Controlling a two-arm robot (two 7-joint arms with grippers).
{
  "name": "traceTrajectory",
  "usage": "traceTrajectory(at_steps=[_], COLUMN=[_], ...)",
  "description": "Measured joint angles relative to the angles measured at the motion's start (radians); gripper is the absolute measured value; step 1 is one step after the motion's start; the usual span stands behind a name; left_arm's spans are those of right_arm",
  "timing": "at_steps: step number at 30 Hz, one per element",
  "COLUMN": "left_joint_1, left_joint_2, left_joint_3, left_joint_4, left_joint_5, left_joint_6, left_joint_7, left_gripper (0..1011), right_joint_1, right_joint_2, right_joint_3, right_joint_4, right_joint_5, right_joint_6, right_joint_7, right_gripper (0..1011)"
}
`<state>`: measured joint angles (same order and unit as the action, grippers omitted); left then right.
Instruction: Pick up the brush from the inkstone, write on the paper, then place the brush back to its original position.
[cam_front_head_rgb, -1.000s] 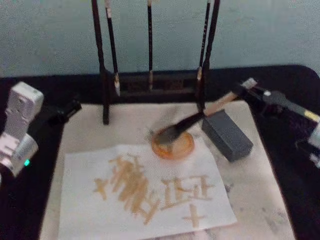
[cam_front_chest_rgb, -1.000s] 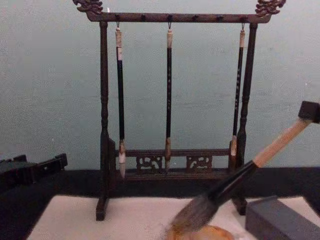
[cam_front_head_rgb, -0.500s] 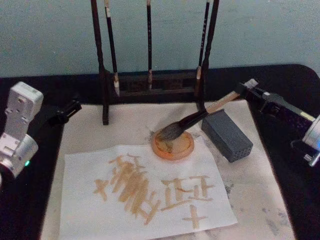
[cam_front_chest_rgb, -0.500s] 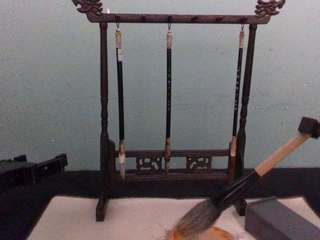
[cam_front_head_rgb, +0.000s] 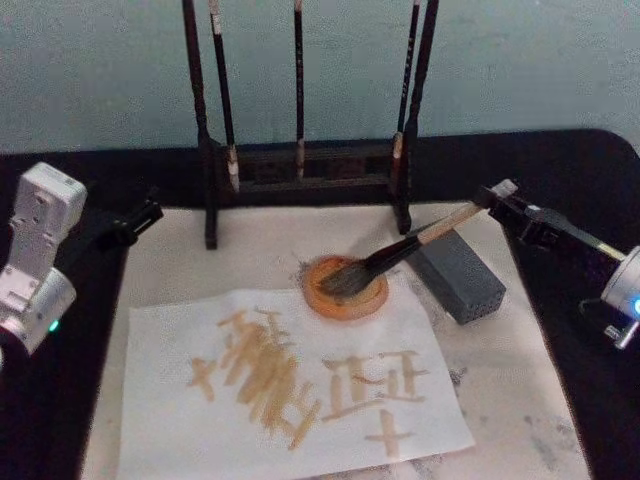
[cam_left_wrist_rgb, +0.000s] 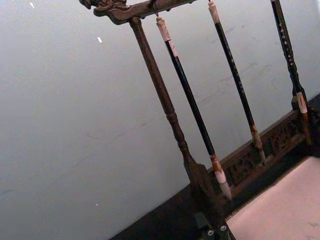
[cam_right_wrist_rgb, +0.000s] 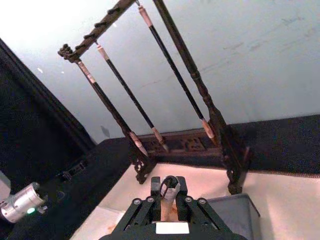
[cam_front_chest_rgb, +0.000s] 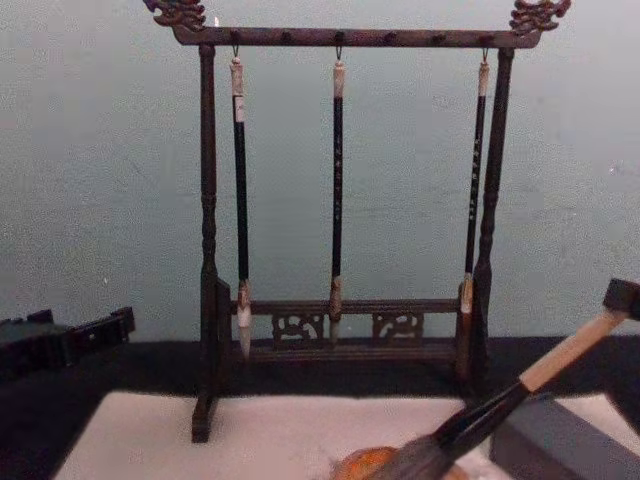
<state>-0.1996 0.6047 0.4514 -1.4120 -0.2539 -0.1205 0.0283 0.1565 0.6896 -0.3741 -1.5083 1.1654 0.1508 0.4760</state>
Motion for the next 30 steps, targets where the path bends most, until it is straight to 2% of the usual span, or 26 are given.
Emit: traceTrajectory(at_steps=[16, 30], left_joint_1=[0.000, 0.000], left_joint_2=[0.000, 0.000], left_joint_3=[0.000, 0.000], left_joint_4=[0.000, 0.000], left_joint_5=[0.000, 0.000], left_joint_6=[0.000, 0.000], left_joint_7=[0.000, 0.000], left_gripper=[1002, 1002], right_joint_1=[0.011, 0.007], right_joint_2=[-0.001, 0.012], right_joint_3=[-0.013, -0.011], right_joint_4=[0.029, 0.029], right_joint_5=[0.018, 0.033], right_joint_6=[-0.001, 0.001], right_joint_7=[-0.008, -0.019], right_gripper=[172, 172])
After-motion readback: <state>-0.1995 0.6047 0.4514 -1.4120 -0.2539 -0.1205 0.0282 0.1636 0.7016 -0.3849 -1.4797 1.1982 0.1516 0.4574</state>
